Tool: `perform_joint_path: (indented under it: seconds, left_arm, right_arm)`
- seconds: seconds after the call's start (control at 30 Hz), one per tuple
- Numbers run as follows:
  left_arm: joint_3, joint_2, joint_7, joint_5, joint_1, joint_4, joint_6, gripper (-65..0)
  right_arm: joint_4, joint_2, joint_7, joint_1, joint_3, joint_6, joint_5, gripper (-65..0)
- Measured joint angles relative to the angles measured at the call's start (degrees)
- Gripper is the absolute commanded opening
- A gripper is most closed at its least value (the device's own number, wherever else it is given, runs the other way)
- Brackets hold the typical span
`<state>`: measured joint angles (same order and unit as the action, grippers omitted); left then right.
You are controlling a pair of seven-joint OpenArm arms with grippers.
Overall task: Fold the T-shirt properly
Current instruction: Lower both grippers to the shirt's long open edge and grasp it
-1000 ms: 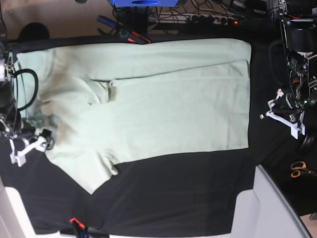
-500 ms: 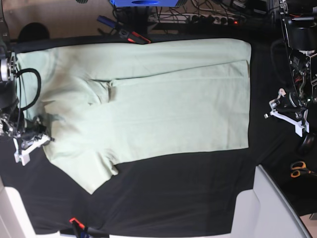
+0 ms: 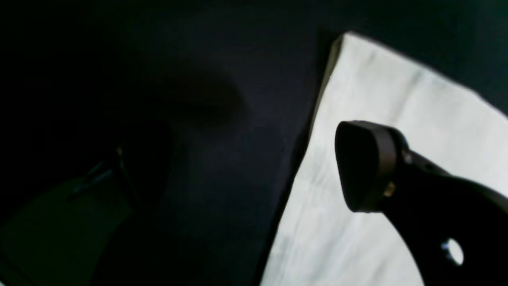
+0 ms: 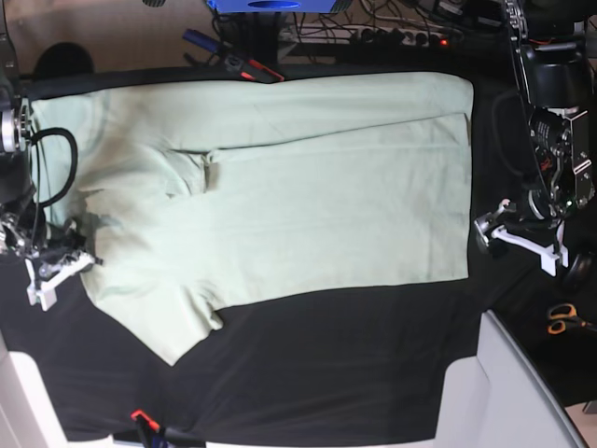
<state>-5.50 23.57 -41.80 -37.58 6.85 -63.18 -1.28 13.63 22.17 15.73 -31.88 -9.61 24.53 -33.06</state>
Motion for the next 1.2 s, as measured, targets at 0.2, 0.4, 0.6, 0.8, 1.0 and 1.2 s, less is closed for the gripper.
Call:
perform_joint_path:
  seconds: [0.2,0.4,0.6,0.8,1.0,1.2]
  left_arm:
    - [0.0,-1.7,0.4,0.2,7.0,7.3,0.2,0.0]
    - [0.5,-1.9,0.3,0.9,11.5,17.9,0.8,0.0]
    - [1.6,-2.9,0.8,0.5,12.7,18.5,0.6,0.0]
    - [9.4,-4.1,2.2,1.7,13.0,18.4,1.3,0.0]
    - [9.8,-5.1,2.8,1.8,13.0,18.1,1.3,0.0]
    - [9.8,-6.8,3.5,2.6,13.0,17.7,1.5,0.0]
  right_arm:
    - [0.0,-0.1,0.0,0.0,0.0,0.0,0.0,-64.7]
    - [0.0,0.0,0.0,0.2,0.0,0.0,0.0,-64.7]
    - [0.0,0.0,0.0,0.2,0.0,0.0,0.0,-64.7]
    - [0.0,0.0,0.0,0.2,0.2,0.0,-0.1,-64.7]
    - [0.0,0.0,0.0,0.2,0.2,0.0,0.0,-64.7]
    - [0.0,0.0,-0.9,0.9,0.2,0.1,-0.9,-64.7]
